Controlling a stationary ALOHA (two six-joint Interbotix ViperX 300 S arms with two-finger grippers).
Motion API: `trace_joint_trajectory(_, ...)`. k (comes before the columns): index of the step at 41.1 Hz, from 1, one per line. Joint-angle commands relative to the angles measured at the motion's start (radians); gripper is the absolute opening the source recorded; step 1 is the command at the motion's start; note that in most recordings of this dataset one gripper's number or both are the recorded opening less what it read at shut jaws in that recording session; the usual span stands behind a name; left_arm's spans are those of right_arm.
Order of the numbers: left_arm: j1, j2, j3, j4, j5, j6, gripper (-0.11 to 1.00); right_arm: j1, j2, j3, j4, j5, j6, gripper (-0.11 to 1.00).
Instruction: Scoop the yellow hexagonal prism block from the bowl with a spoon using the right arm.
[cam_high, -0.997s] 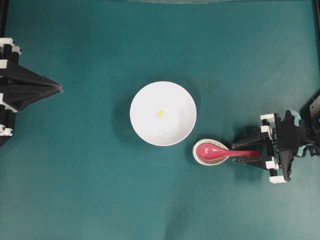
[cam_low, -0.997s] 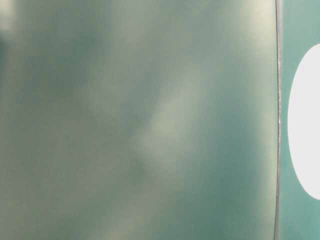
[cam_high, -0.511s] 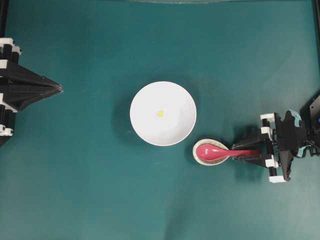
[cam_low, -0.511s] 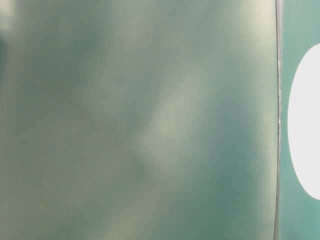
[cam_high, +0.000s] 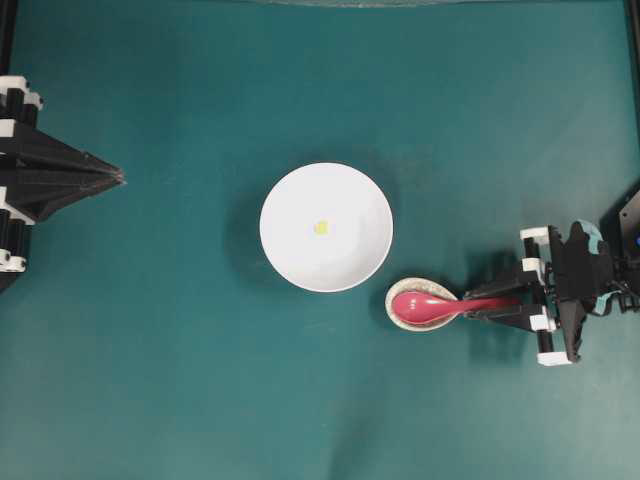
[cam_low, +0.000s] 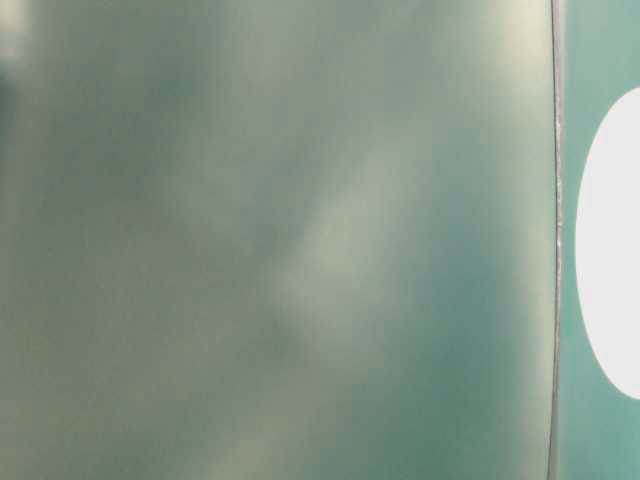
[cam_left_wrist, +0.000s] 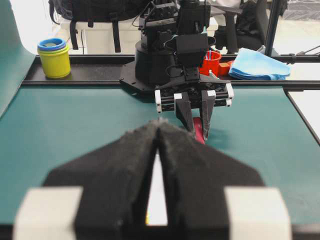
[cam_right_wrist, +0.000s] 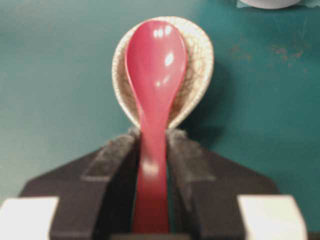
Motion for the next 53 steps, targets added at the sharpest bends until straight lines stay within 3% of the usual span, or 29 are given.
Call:
trace_joint_trajectory(1,0.000,0.008,-0.026,0.003,-0.006,0.000,0.06,0.005,-0.011,-0.008,0.002,-0.005,-0.002,0.27)
trace_joint_trajectory(30,0.000,0.009,-0.026,0.003,-0.005,0.002,0.06,-0.026,-0.061,-0.018,0.002,0.034,-0.011,0.25)
trace_joint_trajectory(41,0.000,0.009,-0.025,0.003,-0.005,0.002,0.06,-0.064,-0.201,-0.009,0.002,0.089,-0.126,0.25)
trace_joint_trajectory(53,0.000,0.008,-0.025,0.003,0.006,0.002,0.06,-0.173,-0.334,-0.054,0.002,0.270,-0.262,0.25)
